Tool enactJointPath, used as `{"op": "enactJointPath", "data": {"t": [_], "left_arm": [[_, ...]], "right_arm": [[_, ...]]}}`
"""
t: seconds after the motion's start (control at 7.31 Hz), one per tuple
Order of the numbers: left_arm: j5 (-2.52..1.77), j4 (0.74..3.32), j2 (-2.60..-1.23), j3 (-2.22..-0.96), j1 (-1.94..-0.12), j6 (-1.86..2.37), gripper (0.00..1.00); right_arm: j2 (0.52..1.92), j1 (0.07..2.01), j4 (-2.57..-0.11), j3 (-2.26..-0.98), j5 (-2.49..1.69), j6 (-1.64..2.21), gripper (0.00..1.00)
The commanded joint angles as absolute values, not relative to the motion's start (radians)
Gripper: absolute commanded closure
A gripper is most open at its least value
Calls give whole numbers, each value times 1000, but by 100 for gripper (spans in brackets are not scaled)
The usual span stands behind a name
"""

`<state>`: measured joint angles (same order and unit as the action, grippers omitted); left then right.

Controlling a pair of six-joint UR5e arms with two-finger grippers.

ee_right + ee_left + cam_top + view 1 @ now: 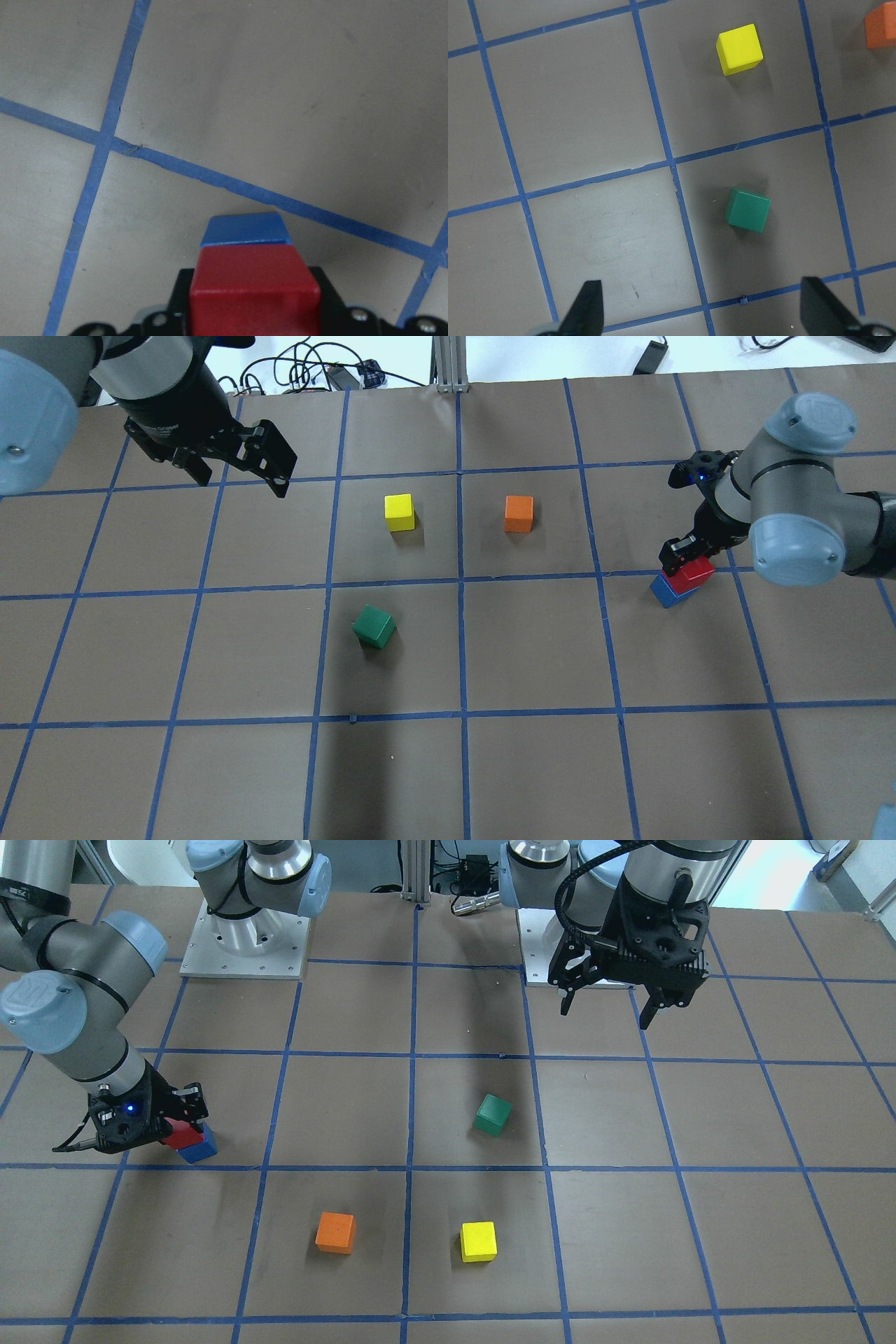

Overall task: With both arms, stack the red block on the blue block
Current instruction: 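Lower the held red cube onto the blue cube with the right gripper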

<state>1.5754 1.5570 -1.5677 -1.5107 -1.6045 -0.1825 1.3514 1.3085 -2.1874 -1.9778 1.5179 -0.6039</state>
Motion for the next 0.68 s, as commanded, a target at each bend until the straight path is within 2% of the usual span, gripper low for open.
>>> {"op": "enactJointPath", "data": {"t": [0.0,0.14,0.27,0.55], "left_arm": [[1575,1557,-1568,-1511,-1605,-183,0],[1575,1557,-1568,-1509,-1605,-183,0],[1575,1557,-1568,-1511,-1605,-183,0],[1575,1557,-1568,-1509,-1605,-183,0]], "right_arm": [[1351,1308,-2187,-1979,1517,-607,32],[1351,1308,-2187,-1979,1517,-606,7],[1351,1308,-2187,-1979,1517,-601,0],[1354,1308,-2184,-1967,1520,-582,0]]}}
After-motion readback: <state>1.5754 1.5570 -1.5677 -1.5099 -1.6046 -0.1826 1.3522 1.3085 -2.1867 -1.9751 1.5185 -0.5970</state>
